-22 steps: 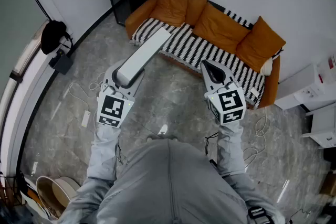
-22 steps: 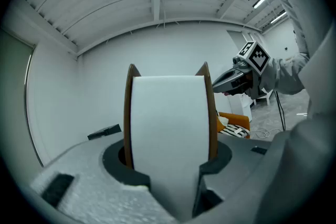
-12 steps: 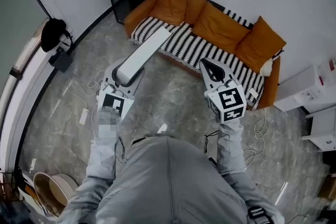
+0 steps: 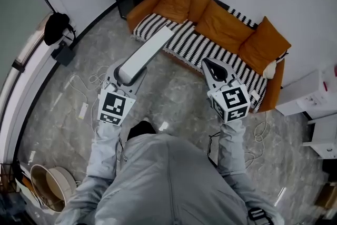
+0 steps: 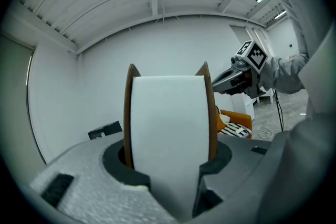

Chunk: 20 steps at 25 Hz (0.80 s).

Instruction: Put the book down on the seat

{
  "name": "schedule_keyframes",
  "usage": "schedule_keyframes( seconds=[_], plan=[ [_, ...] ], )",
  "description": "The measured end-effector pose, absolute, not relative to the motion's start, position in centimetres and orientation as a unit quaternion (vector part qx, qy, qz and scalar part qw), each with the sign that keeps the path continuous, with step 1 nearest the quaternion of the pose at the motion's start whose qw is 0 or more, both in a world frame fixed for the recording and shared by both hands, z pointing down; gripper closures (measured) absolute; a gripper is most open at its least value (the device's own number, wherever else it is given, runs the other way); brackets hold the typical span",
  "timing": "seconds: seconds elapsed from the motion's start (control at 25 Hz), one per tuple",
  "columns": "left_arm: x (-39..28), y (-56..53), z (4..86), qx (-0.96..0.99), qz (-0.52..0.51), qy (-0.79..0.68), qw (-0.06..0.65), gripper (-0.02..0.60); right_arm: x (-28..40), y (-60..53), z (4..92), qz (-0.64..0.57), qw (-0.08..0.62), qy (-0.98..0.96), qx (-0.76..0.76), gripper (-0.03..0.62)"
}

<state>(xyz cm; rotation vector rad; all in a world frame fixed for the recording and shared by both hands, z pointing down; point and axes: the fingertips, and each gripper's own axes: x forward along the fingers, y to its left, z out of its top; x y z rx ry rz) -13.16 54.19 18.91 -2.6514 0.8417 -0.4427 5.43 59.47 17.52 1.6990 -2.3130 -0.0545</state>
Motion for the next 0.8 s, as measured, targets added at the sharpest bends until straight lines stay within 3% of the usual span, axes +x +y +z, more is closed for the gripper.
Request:
schedule_keyframes(
  seconds=[0.44,0.8],
  plan=[
    [-11.4,49.2,20.2,-0.930,-0.158,0.296,0.148,0.359,5.6,55.0,17.8,-0.037,0.125,-0.814,0.566,0.563],
    [-9.5,38.1,21.3,-0.937,-0.149,0.288,0.134,0.357,7.3,44.9,17.6,-0.050,0.129,-0.803,0.579,0.563]
  ],
)
